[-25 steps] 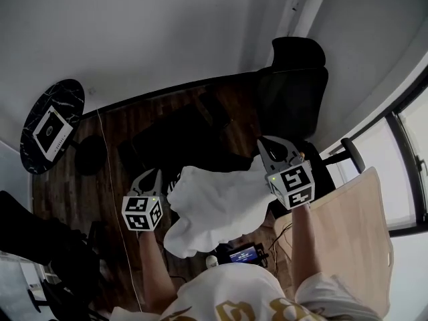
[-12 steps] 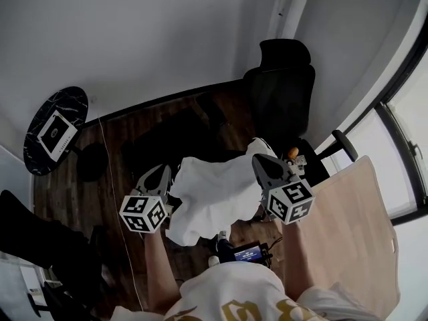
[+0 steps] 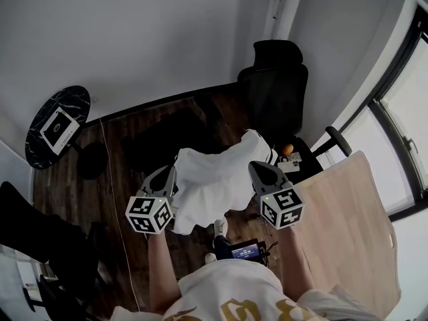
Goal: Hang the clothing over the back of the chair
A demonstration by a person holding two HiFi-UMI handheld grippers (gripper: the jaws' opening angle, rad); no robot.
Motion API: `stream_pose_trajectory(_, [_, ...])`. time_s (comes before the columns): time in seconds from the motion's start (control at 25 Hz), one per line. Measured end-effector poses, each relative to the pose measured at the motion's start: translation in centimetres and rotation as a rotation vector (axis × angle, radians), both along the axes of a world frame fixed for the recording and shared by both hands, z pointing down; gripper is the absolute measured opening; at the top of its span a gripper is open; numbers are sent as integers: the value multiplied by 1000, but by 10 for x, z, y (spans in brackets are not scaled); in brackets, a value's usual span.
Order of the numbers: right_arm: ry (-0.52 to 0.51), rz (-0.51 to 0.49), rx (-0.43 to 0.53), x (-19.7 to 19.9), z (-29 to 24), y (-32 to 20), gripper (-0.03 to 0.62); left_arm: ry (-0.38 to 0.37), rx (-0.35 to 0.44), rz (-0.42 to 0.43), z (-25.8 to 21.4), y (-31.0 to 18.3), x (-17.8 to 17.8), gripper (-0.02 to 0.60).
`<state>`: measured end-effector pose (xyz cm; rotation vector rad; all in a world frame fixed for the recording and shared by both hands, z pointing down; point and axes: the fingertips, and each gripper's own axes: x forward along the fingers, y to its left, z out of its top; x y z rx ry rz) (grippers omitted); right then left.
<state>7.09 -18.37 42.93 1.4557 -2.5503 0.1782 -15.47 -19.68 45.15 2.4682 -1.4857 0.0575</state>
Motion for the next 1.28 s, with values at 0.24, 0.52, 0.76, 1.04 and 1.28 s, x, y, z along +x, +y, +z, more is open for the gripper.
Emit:
stream_pose_trajectory(0.24, [2,-6,8,5,2,19,12,8,2,-5,2,16,9,20])
stream_pose_trajectory(0.52, [1,-38,-4,1,5,28,11,12,-7,17,2,28,17,20])
stream_pose_trajectory(0.76, [-13,-50,-15,-2,10,31,11,-25,-6,-7,4,29,14,20])
stream_pose_trajectory(1.04, [-17,-37,-15,4,7,32,11,-8,-10,6,5,28,19,20])
stream_pose_trajectory(1.28, [-21,-25,-23,12,10,32,11,17,-15,20,5,25,25,20])
